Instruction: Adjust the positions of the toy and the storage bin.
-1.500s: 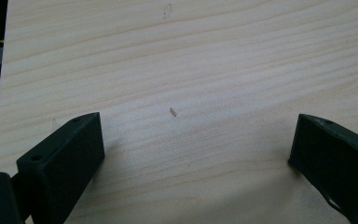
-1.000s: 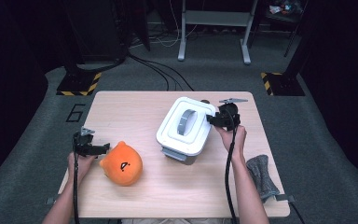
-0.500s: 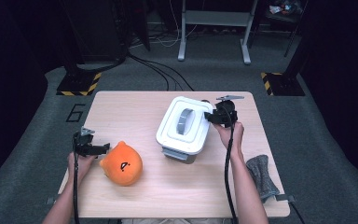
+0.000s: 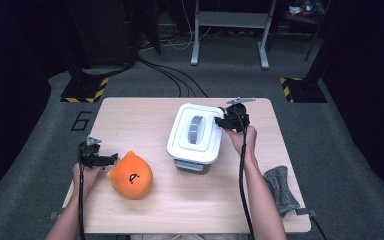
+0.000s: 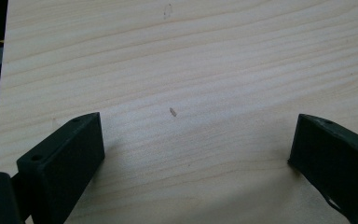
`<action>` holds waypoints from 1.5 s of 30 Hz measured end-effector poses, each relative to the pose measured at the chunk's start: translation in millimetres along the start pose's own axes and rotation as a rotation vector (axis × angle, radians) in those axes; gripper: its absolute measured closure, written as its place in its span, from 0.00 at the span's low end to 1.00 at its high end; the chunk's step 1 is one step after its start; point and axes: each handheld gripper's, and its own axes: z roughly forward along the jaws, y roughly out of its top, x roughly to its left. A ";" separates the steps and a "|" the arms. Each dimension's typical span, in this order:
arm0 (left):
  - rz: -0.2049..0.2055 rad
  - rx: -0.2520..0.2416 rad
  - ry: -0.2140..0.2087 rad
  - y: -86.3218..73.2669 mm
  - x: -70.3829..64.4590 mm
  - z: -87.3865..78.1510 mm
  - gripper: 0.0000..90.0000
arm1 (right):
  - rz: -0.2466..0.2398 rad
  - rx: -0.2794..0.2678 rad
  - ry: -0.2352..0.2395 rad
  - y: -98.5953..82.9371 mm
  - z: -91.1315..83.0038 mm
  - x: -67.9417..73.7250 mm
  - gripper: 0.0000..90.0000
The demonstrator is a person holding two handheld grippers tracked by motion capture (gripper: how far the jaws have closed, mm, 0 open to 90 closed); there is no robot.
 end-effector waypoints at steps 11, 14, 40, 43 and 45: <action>0.000 0.000 0.000 0.0 0.0 0.0 0.03 | -0.043 -0.004 0.018 11.7 16.5 8.0 0.60; 0.000 0.000 0.000 0.0 0.0 0.0 0.03 | -0.043 0.006 0.019 15.1 19.8 10.6 0.60; -0.005 -0.006 0.004 -0.4 -0.4 0.3 0.03 | -0.056 0.034 0.057 -15.9 -32.8 39.4 0.49; -0.004 -0.006 0.004 -0.4 -0.4 0.3 0.03 | -0.066 0.051 0.059 -22.1 -33.9 42.4 0.52; -0.005 -0.006 0.004 -0.4 -0.4 0.3 0.03 | -0.062 0.053 0.055 -24.1 -33.9 42.9 0.55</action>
